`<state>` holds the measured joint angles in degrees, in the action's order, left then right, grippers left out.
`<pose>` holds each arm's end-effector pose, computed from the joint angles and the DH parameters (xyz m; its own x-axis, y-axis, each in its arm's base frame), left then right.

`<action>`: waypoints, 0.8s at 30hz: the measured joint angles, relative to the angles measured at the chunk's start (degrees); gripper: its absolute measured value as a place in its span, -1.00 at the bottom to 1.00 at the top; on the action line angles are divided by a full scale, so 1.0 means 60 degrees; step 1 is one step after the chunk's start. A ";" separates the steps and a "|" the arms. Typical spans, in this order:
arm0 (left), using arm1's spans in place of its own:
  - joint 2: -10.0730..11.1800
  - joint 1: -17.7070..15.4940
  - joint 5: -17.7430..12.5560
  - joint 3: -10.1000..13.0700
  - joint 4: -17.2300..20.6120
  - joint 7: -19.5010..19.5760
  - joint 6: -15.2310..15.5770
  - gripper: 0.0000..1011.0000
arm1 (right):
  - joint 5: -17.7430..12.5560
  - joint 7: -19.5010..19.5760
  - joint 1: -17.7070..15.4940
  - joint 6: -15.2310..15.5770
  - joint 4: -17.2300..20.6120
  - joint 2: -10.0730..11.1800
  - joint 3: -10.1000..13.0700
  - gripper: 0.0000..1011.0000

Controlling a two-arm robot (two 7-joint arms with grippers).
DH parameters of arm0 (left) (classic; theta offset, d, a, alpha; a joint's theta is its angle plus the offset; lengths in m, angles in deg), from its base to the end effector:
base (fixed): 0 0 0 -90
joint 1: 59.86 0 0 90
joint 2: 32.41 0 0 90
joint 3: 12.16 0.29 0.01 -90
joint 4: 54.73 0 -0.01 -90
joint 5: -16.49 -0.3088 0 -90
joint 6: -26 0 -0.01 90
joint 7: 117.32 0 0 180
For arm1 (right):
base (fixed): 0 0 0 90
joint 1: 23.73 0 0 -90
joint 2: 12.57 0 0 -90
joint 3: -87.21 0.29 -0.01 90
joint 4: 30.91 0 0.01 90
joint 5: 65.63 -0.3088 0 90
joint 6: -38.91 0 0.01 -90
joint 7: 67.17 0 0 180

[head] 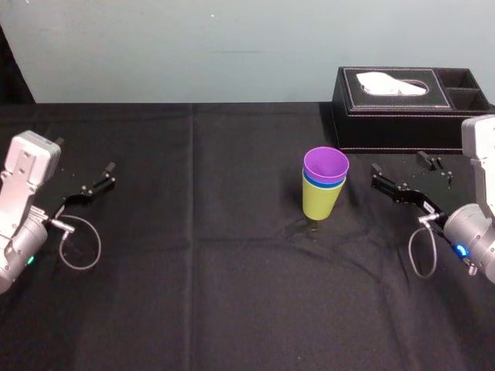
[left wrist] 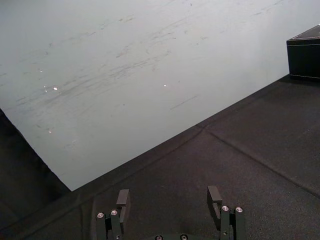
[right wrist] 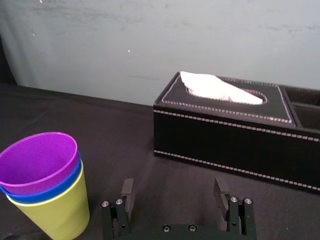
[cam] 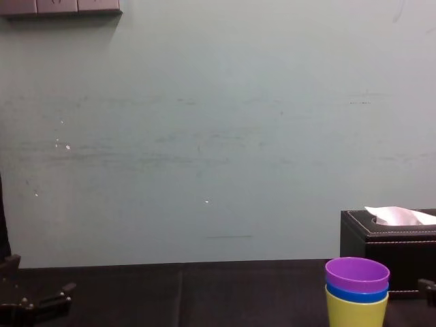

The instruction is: Stack the three plastic cups sequentially using one hand.

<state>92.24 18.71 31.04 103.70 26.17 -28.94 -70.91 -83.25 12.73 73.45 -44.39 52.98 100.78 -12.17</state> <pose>0.3581 0.0827 -0.3023 0.2922 0.8803 0.3738 -0.9553 0.2873 0.0702 0.3599 -0.0837 -0.2860 0.2811 -0.9560 0.0844 0.9492 0.2640 -0.1711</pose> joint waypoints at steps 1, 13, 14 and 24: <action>0.0000 0.0000 0.0000 0.0000 0.0000 0.0000 0.0000 1.00 | 0.0009 -0.0001 -0.0004 0.0024 -0.0015 -0.0013 0.0007 0.98; 0.0000 0.0000 0.0000 0.0000 0.0000 0.0000 0.0001 1.00 | 0.0027 -0.0290 -0.0092 0.0056 -0.0108 -0.0120 0.0228 0.98; 0.0000 0.0000 0.0000 0.0000 0.0000 0.0000 0.0000 1.00 | 0.0027 -0.0290 -0.0092 0.0057 -0.0107 -0.0119 0.0223 0.98; 0.0000 0.0000 0.0000 0.0000 0.0000 0.0000 0.0000 1.00 | 0.0049 -0.0231 -0.0087 0.0079 -0.0091 -0.0112 0.0189 0.98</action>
<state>92.23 18.71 31.04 103.70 26.16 -28.94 -70.91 -82.96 11.34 72.93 -43.91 52.44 100.11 -11.04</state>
